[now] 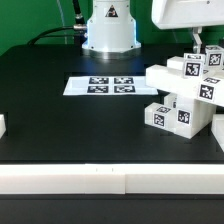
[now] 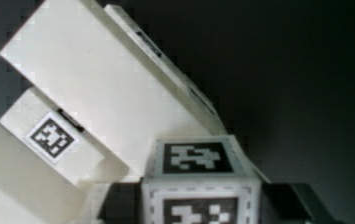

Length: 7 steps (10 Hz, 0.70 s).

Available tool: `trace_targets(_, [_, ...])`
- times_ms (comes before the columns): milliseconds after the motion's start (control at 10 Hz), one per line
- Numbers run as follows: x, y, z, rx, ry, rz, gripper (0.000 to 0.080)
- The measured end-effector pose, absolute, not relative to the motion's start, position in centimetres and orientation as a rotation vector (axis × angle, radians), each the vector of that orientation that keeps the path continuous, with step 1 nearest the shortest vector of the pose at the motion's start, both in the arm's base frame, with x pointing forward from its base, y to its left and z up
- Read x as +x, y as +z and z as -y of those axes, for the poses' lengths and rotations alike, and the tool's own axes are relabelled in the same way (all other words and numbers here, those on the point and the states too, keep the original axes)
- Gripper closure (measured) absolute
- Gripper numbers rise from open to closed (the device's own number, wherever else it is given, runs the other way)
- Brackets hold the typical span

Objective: Assemble chair

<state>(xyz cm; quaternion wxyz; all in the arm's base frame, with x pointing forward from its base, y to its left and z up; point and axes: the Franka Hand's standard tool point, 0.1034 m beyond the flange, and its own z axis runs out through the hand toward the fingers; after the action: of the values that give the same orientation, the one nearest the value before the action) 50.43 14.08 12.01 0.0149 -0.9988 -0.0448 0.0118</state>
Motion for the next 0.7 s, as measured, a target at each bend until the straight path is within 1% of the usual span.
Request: trace_targets(700, [50.45, 12.04, -14.28, -3.062, 0.043, -0.575, 0.0512])
